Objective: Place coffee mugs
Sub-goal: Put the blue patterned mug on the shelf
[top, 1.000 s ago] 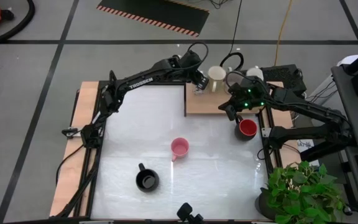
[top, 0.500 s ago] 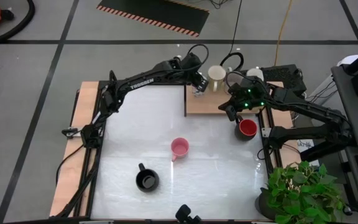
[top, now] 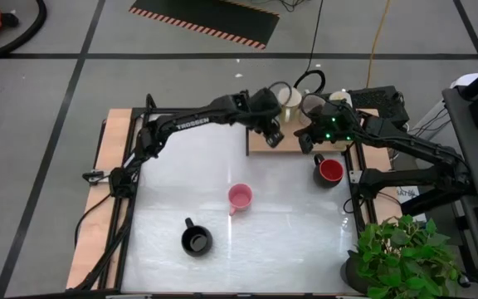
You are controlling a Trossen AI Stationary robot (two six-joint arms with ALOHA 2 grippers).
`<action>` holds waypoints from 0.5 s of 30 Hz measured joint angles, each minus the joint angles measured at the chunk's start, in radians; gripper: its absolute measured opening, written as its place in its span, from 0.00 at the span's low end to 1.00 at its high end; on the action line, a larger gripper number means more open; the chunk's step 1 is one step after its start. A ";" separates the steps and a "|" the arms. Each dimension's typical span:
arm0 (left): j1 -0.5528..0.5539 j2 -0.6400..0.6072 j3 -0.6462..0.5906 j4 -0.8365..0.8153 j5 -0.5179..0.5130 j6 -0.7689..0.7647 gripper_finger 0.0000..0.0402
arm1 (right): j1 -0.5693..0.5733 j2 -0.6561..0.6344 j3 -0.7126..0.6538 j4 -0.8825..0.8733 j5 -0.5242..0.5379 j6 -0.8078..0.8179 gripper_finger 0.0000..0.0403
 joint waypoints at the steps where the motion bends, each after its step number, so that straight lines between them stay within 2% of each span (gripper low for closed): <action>1: -0.013 0.003 0.000 0.001 -0.041 0.018 0.16 | -0.001 0.000 0.000 0.000 0.025 0.001 0.00; 7: -0.056 0.023 -0.034 0.041 -0.233 0.090 0.16 | -0.005 0.005 0.000 0.001 0.107 -0.086 0.00; 15: -0.067 0.024 -0.096 0.038 -0.247 0.143 0.16 | -0.002 0.007 0.000 0.036 0.106 -0.068 0.00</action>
